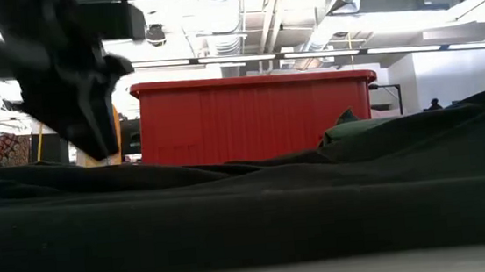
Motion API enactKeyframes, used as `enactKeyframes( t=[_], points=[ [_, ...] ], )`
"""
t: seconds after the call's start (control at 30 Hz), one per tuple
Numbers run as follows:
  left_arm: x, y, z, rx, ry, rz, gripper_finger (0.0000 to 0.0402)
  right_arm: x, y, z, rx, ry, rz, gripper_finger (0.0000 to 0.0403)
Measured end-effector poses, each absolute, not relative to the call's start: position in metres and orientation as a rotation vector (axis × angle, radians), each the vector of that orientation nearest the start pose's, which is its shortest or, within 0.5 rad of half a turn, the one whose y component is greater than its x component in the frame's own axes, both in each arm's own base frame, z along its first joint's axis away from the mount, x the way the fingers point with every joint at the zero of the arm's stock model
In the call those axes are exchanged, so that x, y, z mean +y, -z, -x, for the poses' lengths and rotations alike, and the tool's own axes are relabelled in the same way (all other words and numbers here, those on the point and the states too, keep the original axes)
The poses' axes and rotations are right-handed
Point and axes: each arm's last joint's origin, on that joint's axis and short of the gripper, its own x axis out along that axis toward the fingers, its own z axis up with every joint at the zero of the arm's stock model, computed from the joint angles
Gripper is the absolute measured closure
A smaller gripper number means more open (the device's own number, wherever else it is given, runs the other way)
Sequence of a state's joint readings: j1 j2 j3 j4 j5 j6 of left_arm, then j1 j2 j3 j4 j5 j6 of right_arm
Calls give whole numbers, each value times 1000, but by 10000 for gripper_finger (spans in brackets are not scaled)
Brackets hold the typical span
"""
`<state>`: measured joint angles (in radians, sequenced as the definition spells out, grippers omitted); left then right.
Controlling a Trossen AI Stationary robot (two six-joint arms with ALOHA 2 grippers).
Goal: Fold laundry
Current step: Fold the black shirt
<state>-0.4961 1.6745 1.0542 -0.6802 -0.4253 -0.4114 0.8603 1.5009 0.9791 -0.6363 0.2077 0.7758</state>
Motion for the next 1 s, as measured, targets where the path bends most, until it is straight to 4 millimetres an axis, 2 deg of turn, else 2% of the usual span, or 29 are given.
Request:
enactKeyframes(
  t=[0.2, 0.3, 0.4, 0.53, 0.6, 0.7, 0.8, 0.87, 1.0],
  points=[
    [-117, -178, -281, 1173, -165, -268, 304, 205, -193, -190, 1107, -142, -127, 237],
    [-110, -177, -284, 1197, -134, -259, 303, 208, -186, -188, 1092, -140, -158, 245],
    [-100, -176, -288, 1215, -140, -233, 303, 215, -170, -182, 1081, -173, -165, 251],
    [-83, -168, -291, 1258, -163, -189, 309, 215, -142, -169, 1177, -91, -177, 260],
    [-74, -159, -293, 1267, -139, -135, 319, 218, -138, -165, 1187, -67, -232, 265],
    [-65, -141, -289, 1305, -129, -89, 344, 227, -136, -157, 1192, -68, -287, 270],
    [-61, -129, -287, 1299, -160, -95, 378, 238, -144, -150, 1226, -112, -376, 274],
    [-58, -126, -287, 1279, -211, -130, 395, 243, -150, -146, 1248, -132, -425, 275],
    [-56, -133, -295, 1232, -274, -225, 398, 247, -163, -148, 1223, -168, -468, 275]
  ],
)
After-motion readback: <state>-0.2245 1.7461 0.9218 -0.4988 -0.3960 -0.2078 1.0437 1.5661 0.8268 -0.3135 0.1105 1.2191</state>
